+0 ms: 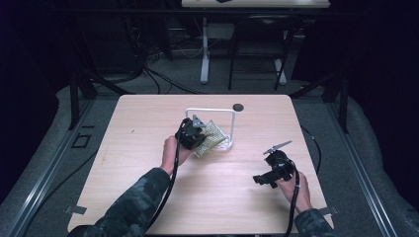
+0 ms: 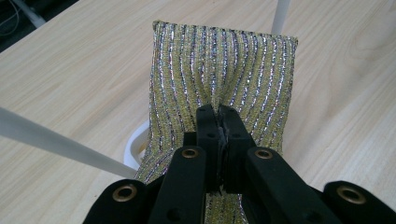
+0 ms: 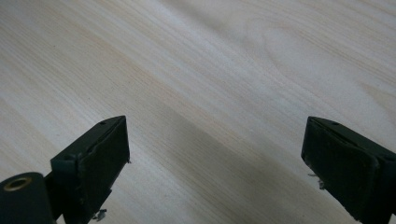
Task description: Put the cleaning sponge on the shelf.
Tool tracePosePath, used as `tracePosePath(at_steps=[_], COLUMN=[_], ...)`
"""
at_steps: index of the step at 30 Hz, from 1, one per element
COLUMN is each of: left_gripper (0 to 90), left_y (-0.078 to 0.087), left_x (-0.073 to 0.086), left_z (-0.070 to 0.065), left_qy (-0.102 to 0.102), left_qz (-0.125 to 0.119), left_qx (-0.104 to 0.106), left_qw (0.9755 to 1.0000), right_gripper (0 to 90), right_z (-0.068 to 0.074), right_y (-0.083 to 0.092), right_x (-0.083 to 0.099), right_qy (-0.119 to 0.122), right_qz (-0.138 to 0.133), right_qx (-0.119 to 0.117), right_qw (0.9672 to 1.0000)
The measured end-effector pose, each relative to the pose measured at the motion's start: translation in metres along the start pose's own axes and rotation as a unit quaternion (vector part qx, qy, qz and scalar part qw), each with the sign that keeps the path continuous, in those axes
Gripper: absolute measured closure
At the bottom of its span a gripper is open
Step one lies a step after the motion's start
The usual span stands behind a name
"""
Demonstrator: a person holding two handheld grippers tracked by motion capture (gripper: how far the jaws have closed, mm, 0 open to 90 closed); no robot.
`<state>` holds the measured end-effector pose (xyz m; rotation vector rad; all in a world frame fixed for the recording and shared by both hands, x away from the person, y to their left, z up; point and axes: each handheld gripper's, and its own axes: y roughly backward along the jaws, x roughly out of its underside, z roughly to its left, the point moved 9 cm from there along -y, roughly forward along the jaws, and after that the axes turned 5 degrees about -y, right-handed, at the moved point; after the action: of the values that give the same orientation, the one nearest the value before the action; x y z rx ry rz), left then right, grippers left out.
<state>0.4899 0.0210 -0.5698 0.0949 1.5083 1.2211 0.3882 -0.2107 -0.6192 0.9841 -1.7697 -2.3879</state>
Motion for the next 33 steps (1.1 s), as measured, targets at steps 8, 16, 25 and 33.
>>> tracePosePath(at_steps=[8, 16, 25, 33], left_gripper=[88.7, 88.5, 88.1, 87.6], left_y=[-0.008, -0.022, -0.034, -0.043], left_x=[-0.002, -0.002, -0.002, -0.003], left_z=[0.001, -0.002, 0.002, 0.002], left_qy=[0.003, 0.000, 0.012, 0.012], left_qz=[0.006, 0.014, 0.015, 0.019], left_qx=[-0.007, -0.018, -0.030, -0.041], left_qw=[1.0000, 0.9997, 0.9994, 0.9989], right_gripper=[7.2, 7.2, 7.2, 7.3], right_z=[0.000, 0.000, 0.000, 0.000], right_y=[0.000, 0.000, 0.000, 0.000], right_x=[0.000, 0.001, 0.001, 0.001], right_qy=[0.002, 0.001, 0.002, 0.004], right_qz=[0.001, 0.003, 0.004, 0.006], right_qx=[0.001, 0.000, 0.000, 0.001], right_qw=[1.0000, 1.0000, 1.0000, 1.0000])
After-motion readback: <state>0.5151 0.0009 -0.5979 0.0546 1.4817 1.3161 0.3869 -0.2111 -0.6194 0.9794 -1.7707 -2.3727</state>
